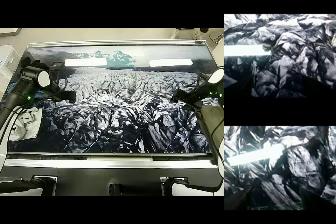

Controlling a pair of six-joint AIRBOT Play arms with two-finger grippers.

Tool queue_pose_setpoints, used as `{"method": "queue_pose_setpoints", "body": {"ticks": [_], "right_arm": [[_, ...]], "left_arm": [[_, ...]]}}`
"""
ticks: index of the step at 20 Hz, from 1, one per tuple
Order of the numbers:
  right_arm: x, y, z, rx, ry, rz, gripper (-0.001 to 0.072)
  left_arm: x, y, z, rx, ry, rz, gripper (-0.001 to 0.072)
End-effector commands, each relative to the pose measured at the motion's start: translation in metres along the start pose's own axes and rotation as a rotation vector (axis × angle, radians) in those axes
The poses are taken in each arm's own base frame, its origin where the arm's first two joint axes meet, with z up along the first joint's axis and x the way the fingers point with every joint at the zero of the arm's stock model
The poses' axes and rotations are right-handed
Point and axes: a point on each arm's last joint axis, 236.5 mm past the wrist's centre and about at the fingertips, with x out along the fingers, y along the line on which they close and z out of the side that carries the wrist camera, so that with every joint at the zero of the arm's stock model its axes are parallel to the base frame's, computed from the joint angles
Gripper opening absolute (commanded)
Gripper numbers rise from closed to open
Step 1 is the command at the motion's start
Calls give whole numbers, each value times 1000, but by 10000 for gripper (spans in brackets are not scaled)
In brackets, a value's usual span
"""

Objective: Fold the clothes and pants, and hang the long-sleeved shirts on hangers.

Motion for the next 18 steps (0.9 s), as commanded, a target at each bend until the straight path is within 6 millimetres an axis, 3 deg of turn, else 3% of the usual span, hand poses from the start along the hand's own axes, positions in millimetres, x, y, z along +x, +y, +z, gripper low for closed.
{"method": "queue_pose_setpoints", "body": {"ticks": [1, 15, 18], "right_arm": [[0, 0, 0, -1, 0, 0, 697], [0, 4, 1, 14, -5, 13, 697], [0, 9, 1, 36, -6, 38, 697]], "left_arm": [[0, 0, 0, 1, 0, 0, 710], [0, 0, 0, 0, 0, 0, 710], [2, -12, 20, -8, -79, -48, 710]]}}
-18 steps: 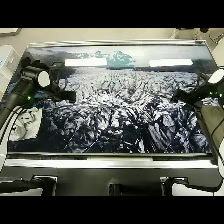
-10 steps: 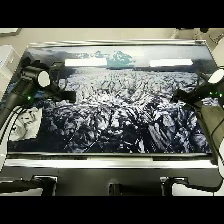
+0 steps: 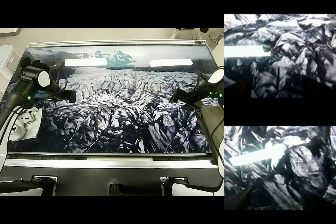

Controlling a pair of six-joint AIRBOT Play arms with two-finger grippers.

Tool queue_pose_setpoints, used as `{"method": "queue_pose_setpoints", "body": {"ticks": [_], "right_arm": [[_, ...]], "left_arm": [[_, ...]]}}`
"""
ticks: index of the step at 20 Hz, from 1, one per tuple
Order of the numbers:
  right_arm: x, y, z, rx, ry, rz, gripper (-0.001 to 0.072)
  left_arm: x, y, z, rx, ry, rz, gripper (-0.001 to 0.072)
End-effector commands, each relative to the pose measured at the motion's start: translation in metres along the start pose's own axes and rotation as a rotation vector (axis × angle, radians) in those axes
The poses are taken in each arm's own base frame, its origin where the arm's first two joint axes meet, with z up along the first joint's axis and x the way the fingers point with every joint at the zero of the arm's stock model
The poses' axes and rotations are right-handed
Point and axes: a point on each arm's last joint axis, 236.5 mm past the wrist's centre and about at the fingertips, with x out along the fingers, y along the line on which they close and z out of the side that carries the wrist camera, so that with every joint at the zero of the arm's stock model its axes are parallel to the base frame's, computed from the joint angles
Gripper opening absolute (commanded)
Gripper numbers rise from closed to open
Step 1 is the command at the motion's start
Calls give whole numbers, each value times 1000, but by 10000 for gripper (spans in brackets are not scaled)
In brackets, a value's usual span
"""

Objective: Fold the clothes and pants, and hang the long-sleeved shirts on hangers.

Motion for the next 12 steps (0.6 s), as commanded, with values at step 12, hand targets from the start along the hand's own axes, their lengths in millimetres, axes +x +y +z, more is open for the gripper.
{"method": "queue_pose_setpoints", "body": {"ticks": [12], "right_arm": [[0, 3, 5, -109, -21, 13, 696]], "left_arm": [[-86, 277, -56, -618, 121, 309, 711]]}}
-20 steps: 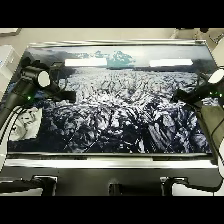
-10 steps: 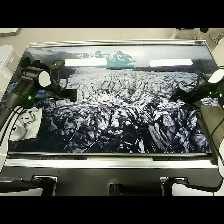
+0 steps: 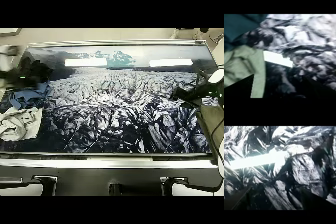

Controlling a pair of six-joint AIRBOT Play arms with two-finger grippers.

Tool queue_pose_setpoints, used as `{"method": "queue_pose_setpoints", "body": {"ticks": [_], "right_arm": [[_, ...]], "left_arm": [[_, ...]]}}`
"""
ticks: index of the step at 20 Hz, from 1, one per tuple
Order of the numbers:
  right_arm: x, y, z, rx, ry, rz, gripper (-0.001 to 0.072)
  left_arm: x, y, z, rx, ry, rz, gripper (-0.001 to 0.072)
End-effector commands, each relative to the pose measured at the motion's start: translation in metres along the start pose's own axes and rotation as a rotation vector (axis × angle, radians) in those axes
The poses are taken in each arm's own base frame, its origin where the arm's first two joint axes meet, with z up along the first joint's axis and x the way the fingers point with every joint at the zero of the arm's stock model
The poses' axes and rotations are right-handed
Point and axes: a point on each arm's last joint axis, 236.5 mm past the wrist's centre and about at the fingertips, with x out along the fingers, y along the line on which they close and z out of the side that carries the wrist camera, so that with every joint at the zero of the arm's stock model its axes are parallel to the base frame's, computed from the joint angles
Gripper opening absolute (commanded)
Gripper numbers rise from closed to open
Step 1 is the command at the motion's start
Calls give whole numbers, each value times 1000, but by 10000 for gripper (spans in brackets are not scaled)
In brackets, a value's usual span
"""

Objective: Fold the clothes and pants, and hang the long-sleeved shirts on hangers.

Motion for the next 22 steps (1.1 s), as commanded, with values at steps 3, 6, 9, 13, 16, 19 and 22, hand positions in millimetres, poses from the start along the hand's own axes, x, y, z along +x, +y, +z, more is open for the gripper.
{"method": "queue_pose_setpoints", "body": {"ticks": [3, 6, 9, 13, 16, 19, 22], "right_arm": [[-1, 0, -22, -37, 92, 0, 696], [-2, -1, -34, -36, 142, -2, 696], [-5, 0, -48, -32, 204, 3, 699], [-7, 0, -60, -12, 255, 1, 699], [-9, 7, -67, -7, 285, 27, 699], [-11, 14, -71, 17, 305, 54, 699], [-15, 21, -80, 18, 346, 87, 699]], "left_arm": [[41, 136, -83, -532, 299, -112, 711], [76, 179, -124, -664, 346, -94, 711], [113, 182, -137, -698, 299, -173, 711], [150, 158, -127, -715, 177, -303, 711], [161, 147, -121, -700, 122, -353, 711], [167, 135, -137, -691, 163, -375, 672], [167, 119, -159, -691, 251, -411, 70]]}}
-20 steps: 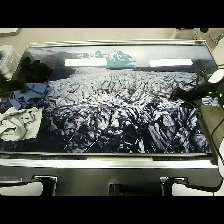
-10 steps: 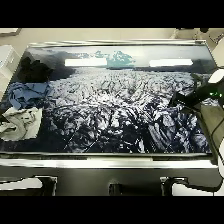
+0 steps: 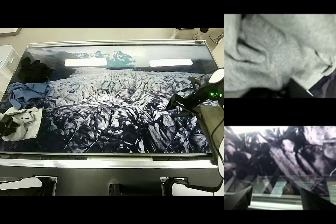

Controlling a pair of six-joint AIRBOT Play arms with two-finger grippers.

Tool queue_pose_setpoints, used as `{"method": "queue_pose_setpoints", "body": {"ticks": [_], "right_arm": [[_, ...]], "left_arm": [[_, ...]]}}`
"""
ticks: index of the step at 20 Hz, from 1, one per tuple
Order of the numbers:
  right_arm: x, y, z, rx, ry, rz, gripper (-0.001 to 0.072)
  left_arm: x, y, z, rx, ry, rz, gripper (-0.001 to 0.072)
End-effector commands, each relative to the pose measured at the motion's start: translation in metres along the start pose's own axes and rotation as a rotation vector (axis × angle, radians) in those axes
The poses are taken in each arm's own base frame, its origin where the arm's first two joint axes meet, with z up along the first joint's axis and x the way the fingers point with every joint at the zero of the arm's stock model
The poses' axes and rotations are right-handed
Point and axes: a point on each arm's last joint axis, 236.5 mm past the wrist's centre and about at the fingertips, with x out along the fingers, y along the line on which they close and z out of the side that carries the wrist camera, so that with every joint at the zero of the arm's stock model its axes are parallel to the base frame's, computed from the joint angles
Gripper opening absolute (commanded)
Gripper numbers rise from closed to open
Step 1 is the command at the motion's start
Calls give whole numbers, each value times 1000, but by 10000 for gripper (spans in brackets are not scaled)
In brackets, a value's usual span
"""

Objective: Fold the clothes and pants, and hang the long-sleeved shirts on hangers.

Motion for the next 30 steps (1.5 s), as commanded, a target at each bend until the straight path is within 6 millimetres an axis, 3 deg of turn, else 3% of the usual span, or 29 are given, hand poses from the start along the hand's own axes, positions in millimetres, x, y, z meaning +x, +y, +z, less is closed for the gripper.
{"method": "queue_pose_setpoints", "body": {"ticks": [1, 3, 5, 6, 7, 8, 9, 10, 12, 14, 16, 18, 21, 23, 26, 28, 30], "right_arm": [[0, 9, -15, 2, 65, 36, 698], [-1, 8, -22, -1, 95, 33, 695], [-1, 8, -23, -14, 97, 34, 679], [-1, 8, -23, -15, 96, 34, 664], [-1, 8, -23, -15, 96, 34, 664], [-1, 8, -23, -14, 96, 34, 664], [-1, 8, -22, -15, 94, 34, 664], [-1, 8, -22, -14, 93, 35, 664], [-1, 10, -22, -15, 93, 41, 664], [-1, 13, -23, -16, 94, 52, 663], [-2, 16, -23, -18, 96, 66, 663], [-2, 16, -25, -18, 105, 66, 663], [-3, 15, -33, -20, 136, 64, 663], [-7, 15, -35, -25, 129, 60, 663], [-17, 14, -36, -70, 89, 41, 663], [-22, 11, -37, -75, 64, 17, 663], [-24, 11, -37, -76, 55, 14, 664]], "left_arm": [[7, -1, -26, -7, 89, -26, 25], [-7, -15, -26, 17, 82, -62, 24], [-53, -49, 9, 52, -111, -138, 24], [-92, -74, 33, 66, -268, -195, 24], [-146, -106, 55, 75, -464, -278, 24], [-204, -138, 64, 84, -636, -374, 24], [-264, -172, 56, 104, -785, -484, 24], [-313, -201, 34, 139, -886, -579, 24], [-380, -252, -39, 286, -989, -721, 24], [-414, -292, -125, 454, -985, -866, 24], [-425, -317, -199, 591, -904, -1018, 24], [-415, -333, -248, 666, -778, -1141, 25], [-352, -361, -296, 712, -522, -1209, 24], [-283, -381, -325, 716, -362, -1170, 24], [-146, -389, -376, 810, -181, -967, 24], [-45, -361, -407, 868, -7, -754, 25], [25, -316, -429, 811, 232, -544, 25]]}}
